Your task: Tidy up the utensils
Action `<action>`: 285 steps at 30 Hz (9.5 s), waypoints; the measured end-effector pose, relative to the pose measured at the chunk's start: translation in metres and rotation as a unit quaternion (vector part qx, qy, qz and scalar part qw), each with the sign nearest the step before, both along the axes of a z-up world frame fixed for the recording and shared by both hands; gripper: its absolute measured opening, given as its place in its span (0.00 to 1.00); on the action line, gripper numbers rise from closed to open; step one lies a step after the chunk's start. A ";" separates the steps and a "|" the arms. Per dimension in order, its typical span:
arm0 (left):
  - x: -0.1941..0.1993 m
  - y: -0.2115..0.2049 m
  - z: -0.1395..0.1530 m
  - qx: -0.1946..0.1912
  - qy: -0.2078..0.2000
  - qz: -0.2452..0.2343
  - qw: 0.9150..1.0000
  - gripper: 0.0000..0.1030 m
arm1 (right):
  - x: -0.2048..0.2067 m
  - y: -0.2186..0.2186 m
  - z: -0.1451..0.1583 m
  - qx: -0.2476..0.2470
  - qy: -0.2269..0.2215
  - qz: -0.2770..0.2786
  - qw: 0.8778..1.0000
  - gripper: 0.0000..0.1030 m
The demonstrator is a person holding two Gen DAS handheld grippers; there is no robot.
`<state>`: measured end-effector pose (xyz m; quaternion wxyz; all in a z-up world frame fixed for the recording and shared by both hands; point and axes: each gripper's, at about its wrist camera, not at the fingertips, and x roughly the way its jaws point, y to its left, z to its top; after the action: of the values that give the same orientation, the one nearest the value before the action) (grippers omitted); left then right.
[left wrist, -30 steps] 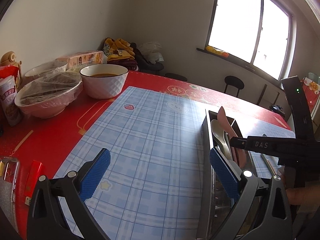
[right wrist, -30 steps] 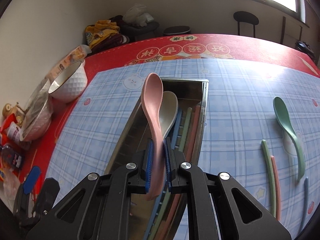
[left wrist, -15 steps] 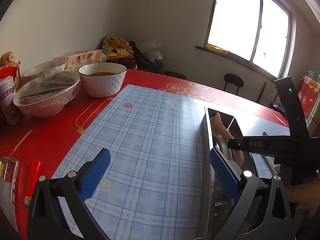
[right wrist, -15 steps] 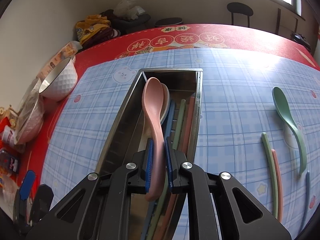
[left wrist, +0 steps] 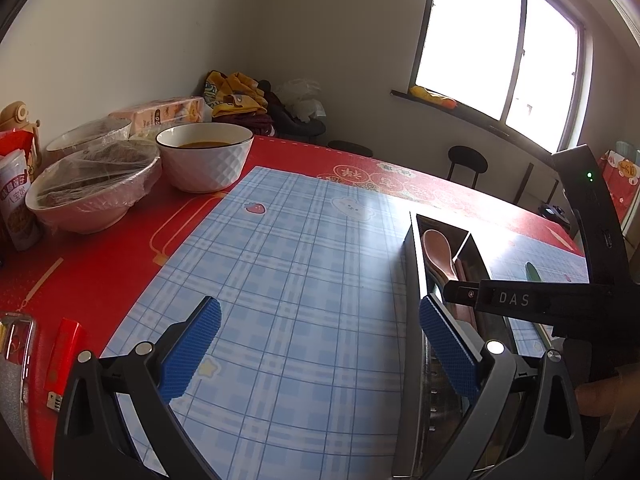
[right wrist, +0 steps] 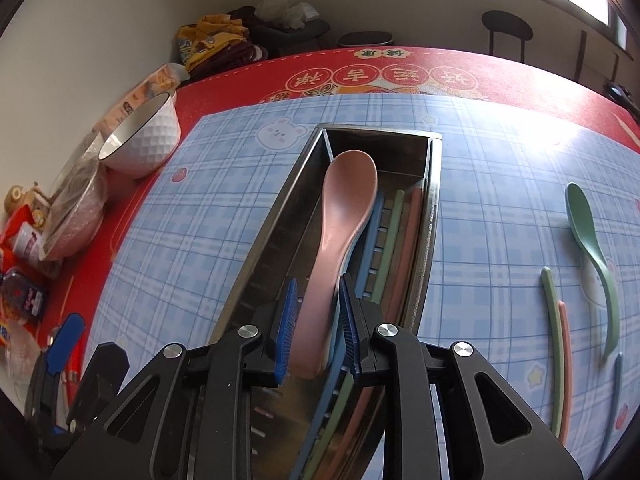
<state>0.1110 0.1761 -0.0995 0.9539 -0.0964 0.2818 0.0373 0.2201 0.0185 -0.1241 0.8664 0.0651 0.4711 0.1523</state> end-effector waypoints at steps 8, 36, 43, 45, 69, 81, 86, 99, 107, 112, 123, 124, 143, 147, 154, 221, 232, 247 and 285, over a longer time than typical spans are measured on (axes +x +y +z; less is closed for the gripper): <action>-0.001 0.000 0.000 0.003 -0.003 -0.002 1.000 0.94 | -0.018 -0.036 0.018 0.020 -0.050 -0.004 0.999 0.23; -0.025 -0.053 0.041 0.075 -0.045 -0.009 0.996 0.94 | -0.115 -0.266 -0.001 -0.010 -0.147 -0.064 0.987 0.23; -0.039 -0.132 0.066 0.074 -0.049 -0.080 0.993 0.84 | -0.115 -0.286 -0.003 0.012 -0.155 -0.070 0.985 0.23; -0.036 -0.158 0.061 0.067 -0.031 -0.104 0.992 0.76 | -0.116 -0.290 -0.004 0.015 -0.156 -0.073 0.985 0.23; 0.024 -0.273 -0.038 0.059 0.150 -0.186 0.969 0.33 | -0.117 -0.325 -0.015 0.142 -0.157 -0.068 0.975 0.23; 0.035 -0.272 -0.042 0.069 0.164 -0.173 0.969 0.33 | -0.118 -0.327 -0.015 0.155 -0.153 -0.060 0.974 0.23; 0.041 -0.275 -0.044 0.089 0.172 -0.171 0.966 0.33 | -0.118 -0.327 -0.015 0.156 -0.153 -0.060 0.974 0.23; 0.059 -0.277 -0.046 0.107 0.160 -0.173 0.966 0.33 | -0.116 -0.326 -0.017 0.164 -0.147 -0.054 0.974 0.23; 0.059 -0.274 -0.047 0.099 0.158 -0.175 0.967 0.33 | -0.114 -0.324 -0.018 0.166 -0.143 -0.054 0.974 0.23; 0.054 -0.270 -0.048 0.090 0.153 -0.178 0.968 0.14 | -0.115 -0.325 -0.018 0.167 -0.144 -0.056 0.974 0.23; 0.052 -0.259 -0.048 0.052 0.154 -0.186 0.969 0.06 | -0.115 -0.325 -0.018 0.168 -0.143 -0.057 0.974 0.23; 0.051 -0.258 -0.047 0.047 0.154 -0.187 0.969 0.06 | -0.115 -0.326 -0.018 0.168 -0.143 -0.057 0.974 0.23; -0.009 -0.216 -0.035 0.035 0.126 -0.202 0.971 0.06 | -0.114 -0.323 -0.022 0.163 -0.135 -0.059 0.976 0.23; -0.016 -0.209 -0.036 0.023 0.112 -0.208 0.971 0.06 | -0.111 -0.318 -0.023 0.153 -0.131 -0.059 0.978 0.23; -0.024 -0.204 -0.028 0.012 0.074 -0.211 0.975 0.06 | -0.108 -0.313 -0.024 0.145 -0.121 -0.060 0.980 0.23; -0.033 -0.182 -0.022 -0.036 0.047 -0.190 0.980 0.06 | -0.051 -0.214 -0.041 0.073 -0.009 -0.036 0.997 0.14; -0.031 -0.182 -0.023 -0.042 0.049 -0.196 0.978 0.06 | -0.032 -0.223 -0.052 0.187 0.071 -0.033 0.979 0.15; -0.029 -0.180 -0.024 -0.050 0.052 -0.199 0.977 0.06 | -0.045 -0.210 -0.042 0.163 0.008 -0.048 0.985 0.11; -0.019 -0.120 0.043 -0.088 0.036 -0.171 0.981 0.06 | -0.100 -0.231 -0.028 0.205 -0.119 -0.034 0.971 0.11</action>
<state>0.0922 0.0564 -0.0560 0.9234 -0.1287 0.3301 -0.1474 0.1205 -0.2125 -0.1517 0.8889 0.2393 0.3210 0.2226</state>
